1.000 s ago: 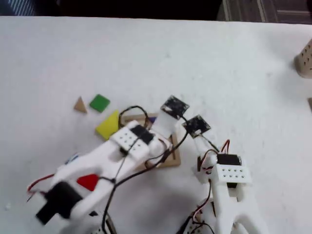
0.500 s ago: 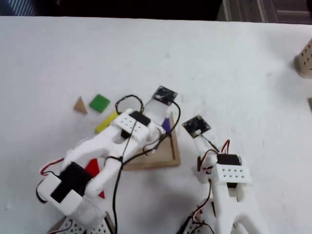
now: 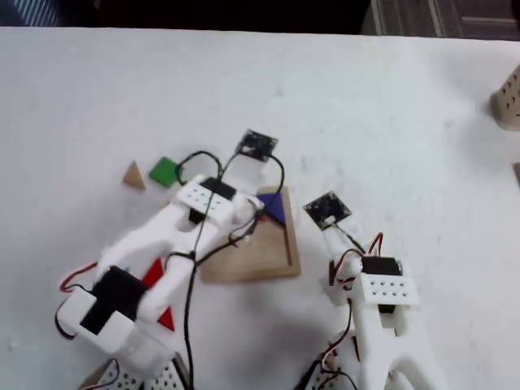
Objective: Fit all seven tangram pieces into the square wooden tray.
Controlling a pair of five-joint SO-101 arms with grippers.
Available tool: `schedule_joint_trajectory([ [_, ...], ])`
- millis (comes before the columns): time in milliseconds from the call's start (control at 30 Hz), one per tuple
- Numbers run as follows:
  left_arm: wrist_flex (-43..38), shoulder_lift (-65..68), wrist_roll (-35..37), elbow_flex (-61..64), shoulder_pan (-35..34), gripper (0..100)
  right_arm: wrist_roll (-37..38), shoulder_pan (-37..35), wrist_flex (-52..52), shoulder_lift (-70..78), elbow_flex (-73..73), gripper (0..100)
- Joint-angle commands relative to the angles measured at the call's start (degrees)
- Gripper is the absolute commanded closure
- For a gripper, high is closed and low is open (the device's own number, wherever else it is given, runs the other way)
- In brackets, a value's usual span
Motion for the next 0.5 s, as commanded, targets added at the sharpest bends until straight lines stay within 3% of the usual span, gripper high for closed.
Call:
schedule_joint_trajectory([
  [0,-1.93,-0.57,0.44,-2.55,-1.27,98,0.62,-0.75,-0.84,-2.07,-0.26,98.1],
  [467,-1.67,-1.10,0.44,-2.55,-0.84,98,0.62,-0.75,-0.84,-2.07,-0.26,98.1],
])
